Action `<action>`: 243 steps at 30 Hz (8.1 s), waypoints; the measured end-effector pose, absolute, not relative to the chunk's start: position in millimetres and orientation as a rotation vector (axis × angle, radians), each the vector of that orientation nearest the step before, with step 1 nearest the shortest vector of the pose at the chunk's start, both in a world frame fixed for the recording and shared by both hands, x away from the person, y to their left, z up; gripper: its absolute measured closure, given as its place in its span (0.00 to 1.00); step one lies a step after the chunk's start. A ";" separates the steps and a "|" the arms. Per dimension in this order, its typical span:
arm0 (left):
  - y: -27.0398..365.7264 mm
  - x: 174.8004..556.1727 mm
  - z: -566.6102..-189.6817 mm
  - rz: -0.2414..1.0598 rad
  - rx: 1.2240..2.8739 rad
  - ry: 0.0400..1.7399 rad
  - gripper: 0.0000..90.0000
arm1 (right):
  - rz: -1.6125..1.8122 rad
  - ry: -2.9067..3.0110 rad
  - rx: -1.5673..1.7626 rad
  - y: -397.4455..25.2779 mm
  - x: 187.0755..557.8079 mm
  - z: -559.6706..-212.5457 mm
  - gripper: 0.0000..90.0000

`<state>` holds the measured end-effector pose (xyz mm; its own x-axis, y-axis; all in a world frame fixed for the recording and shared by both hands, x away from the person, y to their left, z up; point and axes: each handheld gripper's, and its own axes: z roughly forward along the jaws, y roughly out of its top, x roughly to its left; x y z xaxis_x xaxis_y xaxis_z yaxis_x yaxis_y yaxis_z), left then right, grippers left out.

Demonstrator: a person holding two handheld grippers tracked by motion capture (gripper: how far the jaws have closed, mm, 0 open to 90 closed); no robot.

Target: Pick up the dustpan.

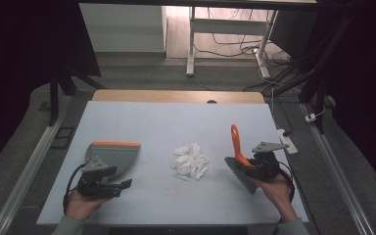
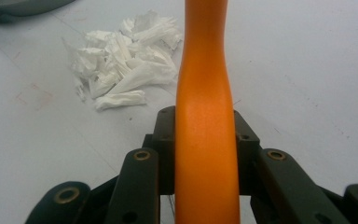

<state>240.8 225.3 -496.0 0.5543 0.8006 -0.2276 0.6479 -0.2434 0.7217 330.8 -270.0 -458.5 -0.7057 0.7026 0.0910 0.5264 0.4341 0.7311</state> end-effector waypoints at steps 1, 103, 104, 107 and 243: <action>225.6 241.0 -496.0 0.233 1.973 1.167 0.24 | 1.133 2.459 1.072 -270.0 330.6 -458.3 0.78; 255.1 257.6 -520.6 0.123 2.066 1.699 0.17 | 1.143 2.445 1.062 -270.3 328.2 -458.1 0.78; 254.7 258.1 -521.6 0.122 2.057 1.701 0.17 | 1.143 2.445 1.063 -270.3 328.2 -458.2 0.78; 254.0 259.6 -523.6 0.119 2.040 1.705 0.21 | 1.140 2.444 1.069 -270.2 328.5 -458.6 0.78; 254.9 256.2 -485.7 0.131 2.050 0.934 0.68 | 1.280 2.355 1.040 -242.7 345.6 -434.8 0.78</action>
